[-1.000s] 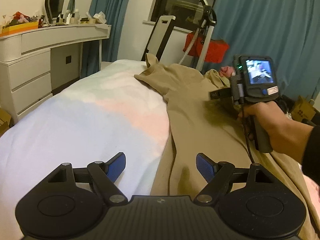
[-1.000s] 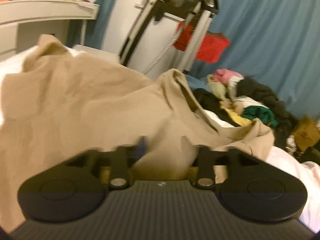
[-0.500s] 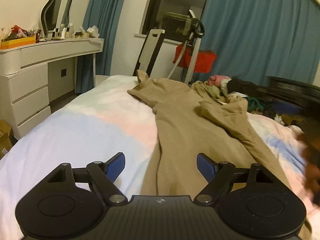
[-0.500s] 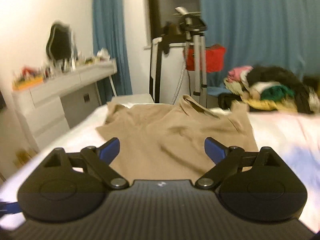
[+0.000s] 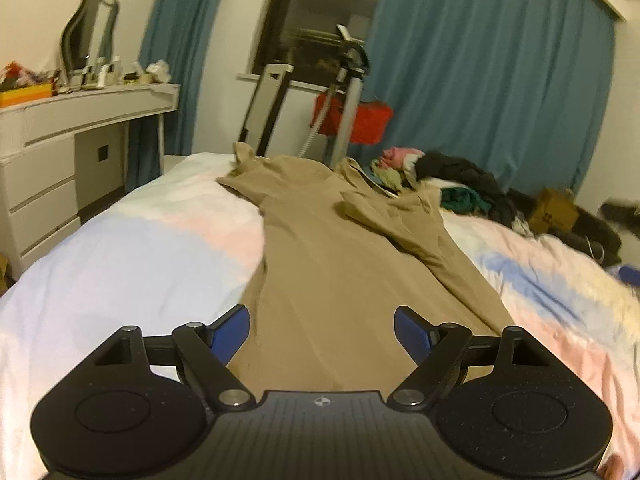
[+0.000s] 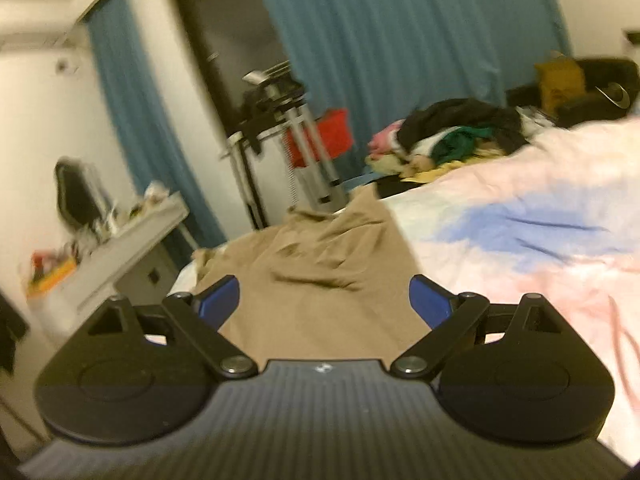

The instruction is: Fold clothes

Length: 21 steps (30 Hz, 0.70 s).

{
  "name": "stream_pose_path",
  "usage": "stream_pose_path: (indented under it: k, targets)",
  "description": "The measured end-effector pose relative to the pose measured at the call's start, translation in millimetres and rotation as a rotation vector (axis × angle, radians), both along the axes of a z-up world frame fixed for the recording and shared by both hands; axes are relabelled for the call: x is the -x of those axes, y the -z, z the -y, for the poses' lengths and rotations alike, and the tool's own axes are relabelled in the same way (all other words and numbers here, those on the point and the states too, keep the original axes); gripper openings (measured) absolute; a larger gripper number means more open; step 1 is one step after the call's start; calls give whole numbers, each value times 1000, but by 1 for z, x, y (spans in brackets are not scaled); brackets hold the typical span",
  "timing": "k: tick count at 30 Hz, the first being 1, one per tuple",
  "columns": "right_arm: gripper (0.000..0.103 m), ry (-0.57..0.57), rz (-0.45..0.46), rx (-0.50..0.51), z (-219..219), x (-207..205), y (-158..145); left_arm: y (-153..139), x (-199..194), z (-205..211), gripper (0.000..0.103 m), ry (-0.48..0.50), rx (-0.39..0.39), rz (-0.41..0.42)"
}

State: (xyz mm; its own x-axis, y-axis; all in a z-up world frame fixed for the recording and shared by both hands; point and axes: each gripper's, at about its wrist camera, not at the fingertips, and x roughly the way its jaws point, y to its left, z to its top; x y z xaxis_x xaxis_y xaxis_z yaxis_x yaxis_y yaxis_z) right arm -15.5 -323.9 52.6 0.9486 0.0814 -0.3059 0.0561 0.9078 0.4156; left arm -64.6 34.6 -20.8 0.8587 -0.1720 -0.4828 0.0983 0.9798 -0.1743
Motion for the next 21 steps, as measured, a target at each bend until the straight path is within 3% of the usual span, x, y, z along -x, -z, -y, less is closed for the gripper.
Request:
stream_pose_path:
  k: [5, 10, 13, 16, 19, 21]
  targets:
    - [93, 137, 37, -129, 63, 16, 4, 5, -4, 30, 73, 77, -30, -15]
    - [93, 254, 64, -247, 113, 28, 14, 11, -10, 85, 64, 215, -15, -88]
    - [93, 291, 56, -282, 123, 26, 24, 16, -15, 124, 51, 315, 31, -174]
    - [93, 329, 49, -317, 133, 25, 34, 21, -19, 161, 42, 415, 125, -242]
    - [93, 367, 41, -352, 143, 23, 44, 34, -27, 193, 36, 506, 219, -325]
    - [93, 392, 36, -376, 150, 22, 50, 48, -34, 214, 34, 545, 239, -382]
